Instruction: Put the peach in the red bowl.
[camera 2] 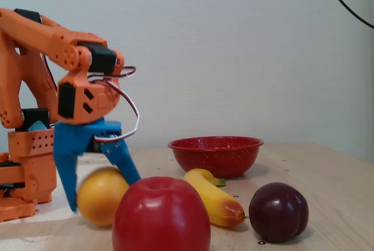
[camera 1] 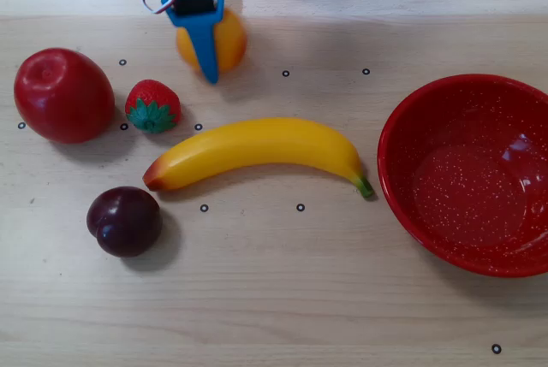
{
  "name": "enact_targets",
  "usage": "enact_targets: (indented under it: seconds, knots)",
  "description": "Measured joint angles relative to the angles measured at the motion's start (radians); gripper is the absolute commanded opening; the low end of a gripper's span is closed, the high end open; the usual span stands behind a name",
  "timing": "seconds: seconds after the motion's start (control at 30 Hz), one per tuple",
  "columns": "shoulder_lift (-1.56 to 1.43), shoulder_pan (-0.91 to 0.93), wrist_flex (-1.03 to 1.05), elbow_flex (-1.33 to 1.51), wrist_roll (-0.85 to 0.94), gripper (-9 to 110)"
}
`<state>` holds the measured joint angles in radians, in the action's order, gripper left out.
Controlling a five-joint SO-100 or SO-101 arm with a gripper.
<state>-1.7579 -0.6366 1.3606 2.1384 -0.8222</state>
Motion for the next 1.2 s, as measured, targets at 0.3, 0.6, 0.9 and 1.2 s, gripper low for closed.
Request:
enact_targets:
  seconds: [0.3,0.6,0.9,1.2]
  knots:
    - [-0.057,0.064,0.383,-0.529,0.242,0]
    - [-0.221,0.348,0.348,-0.724,0.588,0]
    - [-0.227,0.755,-0.028,-0.742,0.925,0]
    - [-0.195,1.028,-0.454,-0.482,0.871,0]
